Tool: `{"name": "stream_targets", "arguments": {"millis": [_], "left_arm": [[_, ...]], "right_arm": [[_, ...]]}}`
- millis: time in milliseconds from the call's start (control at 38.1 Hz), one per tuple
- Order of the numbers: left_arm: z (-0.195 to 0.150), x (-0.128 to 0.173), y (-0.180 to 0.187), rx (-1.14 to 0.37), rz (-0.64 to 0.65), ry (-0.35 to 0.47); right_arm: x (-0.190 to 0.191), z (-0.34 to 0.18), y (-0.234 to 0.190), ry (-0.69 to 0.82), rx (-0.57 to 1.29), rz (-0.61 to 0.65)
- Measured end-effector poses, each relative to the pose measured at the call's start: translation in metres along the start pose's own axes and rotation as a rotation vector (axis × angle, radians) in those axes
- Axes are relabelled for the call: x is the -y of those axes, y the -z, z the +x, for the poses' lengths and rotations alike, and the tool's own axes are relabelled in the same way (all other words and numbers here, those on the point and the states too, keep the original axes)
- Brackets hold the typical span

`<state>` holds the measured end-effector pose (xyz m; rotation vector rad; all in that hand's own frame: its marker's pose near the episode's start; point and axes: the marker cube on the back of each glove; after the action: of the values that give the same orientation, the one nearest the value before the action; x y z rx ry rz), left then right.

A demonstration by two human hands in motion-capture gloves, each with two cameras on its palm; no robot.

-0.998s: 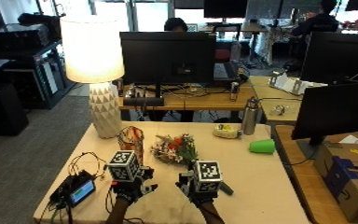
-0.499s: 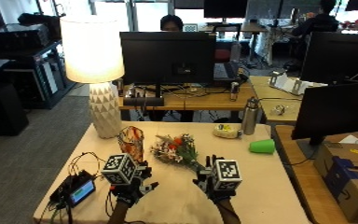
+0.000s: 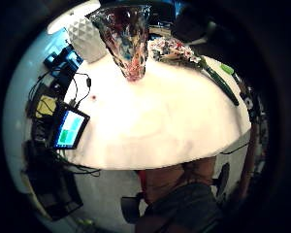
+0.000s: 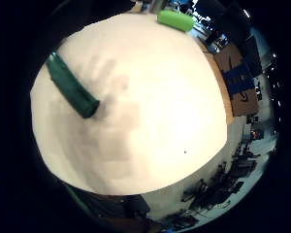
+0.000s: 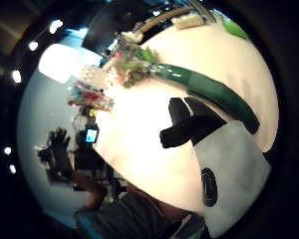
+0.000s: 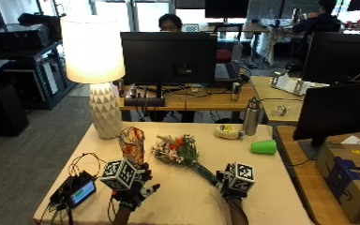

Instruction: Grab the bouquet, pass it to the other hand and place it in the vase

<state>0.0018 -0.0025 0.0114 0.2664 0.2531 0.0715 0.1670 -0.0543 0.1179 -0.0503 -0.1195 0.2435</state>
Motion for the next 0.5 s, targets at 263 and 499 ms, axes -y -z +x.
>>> {"name": "stream_targets", "arguments": {"millis": [263,499], "left_arm": [[-0.006,-0.001,-0.009,-0.016,-0.032,0.015],[-0.009,0.000,-0.015,-0.033,-0.039,0.021]], "right_arm": [[0.009,0.001,-0.038,-0.074,-0.017,-0.197],[0.029,-0.003,-0.057,-0.063,-0.193,-0.115]]}}
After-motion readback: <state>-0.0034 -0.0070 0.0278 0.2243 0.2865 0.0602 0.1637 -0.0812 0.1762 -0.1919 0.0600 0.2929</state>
